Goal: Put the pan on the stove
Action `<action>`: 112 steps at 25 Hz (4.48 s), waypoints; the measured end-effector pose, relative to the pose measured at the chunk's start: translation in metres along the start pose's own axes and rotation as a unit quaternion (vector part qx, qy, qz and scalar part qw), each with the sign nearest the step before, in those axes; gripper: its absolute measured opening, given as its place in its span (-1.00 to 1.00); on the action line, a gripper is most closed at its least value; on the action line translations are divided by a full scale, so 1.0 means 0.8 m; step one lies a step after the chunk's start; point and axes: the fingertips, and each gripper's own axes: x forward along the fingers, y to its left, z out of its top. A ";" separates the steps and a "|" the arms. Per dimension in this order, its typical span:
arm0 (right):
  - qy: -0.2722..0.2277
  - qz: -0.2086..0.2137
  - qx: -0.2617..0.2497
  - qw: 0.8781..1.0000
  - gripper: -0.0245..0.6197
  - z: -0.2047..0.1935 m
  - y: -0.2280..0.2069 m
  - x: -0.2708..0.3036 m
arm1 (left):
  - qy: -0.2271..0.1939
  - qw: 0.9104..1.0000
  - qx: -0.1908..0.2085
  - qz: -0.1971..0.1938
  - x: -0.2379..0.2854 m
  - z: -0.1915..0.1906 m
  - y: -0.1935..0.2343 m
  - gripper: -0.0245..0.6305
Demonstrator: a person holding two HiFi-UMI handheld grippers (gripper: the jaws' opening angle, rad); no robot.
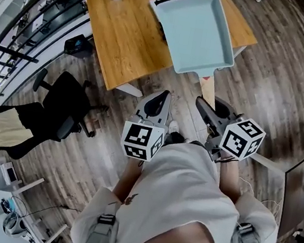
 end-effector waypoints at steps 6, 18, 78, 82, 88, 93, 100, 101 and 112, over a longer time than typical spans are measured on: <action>-0.005 -0.014 -0.004 1.000 -0.60 0.011 0.001 0.022 | -0.005 1.000 0.001 -0.012 0.006 0.010 0.019 -0.87; 0.003 -0.011 0.001 1.000 -0.60 0.033 -0.020 0.047 | -0.005 1.000 -0.007 -0.011 0.040 0.025 0.035 -0.87; 0.054 0.029 0.004 0.998 -0.60 0.194 -0.205 0.192 | 0.014 0.999 -0.012 0.029 0.292 0.123 0.117 -0.87; 0.057 0.020 0.003 0.998 -0.60 0.201 -0.207 0.220 | 0.014 1.000 -0.016 0.022 0.305 0.130 0.145 -0.87; 0.062 0.004 0.006 0.998 -0.60 0.201 -0.209 0.254 | 0.018 1.000 -0.023 0.012 0.315 0.130 0.180 -0.87; 0.067 -0.008 0.012 0.998 -0.60 0.194 -0.209 0.274 | 0.023 0.999 -0.027 0.001 0.321 0.125 0.201 -0.87; 0.072 -0.013 0.020 0.997 -0.60 0.187 -0.213 0.296 | 0.030 0.999 -0.029 -0.009 0.330 0.124 0.219 -0.87; 0.074 -0.014 0.021 0.997 -0.60 0.185 -0.215 0.299 | 0.031 0.999 -0.029 -0.011 0.332 0.123 0.221 -0.87; 0.097 -0.021 0.038 0.994 -0.60 0.165 -0.242 0.321 | 0.050 0.998 -0.027 -0.010 0.361 0.109 0.235 -0.87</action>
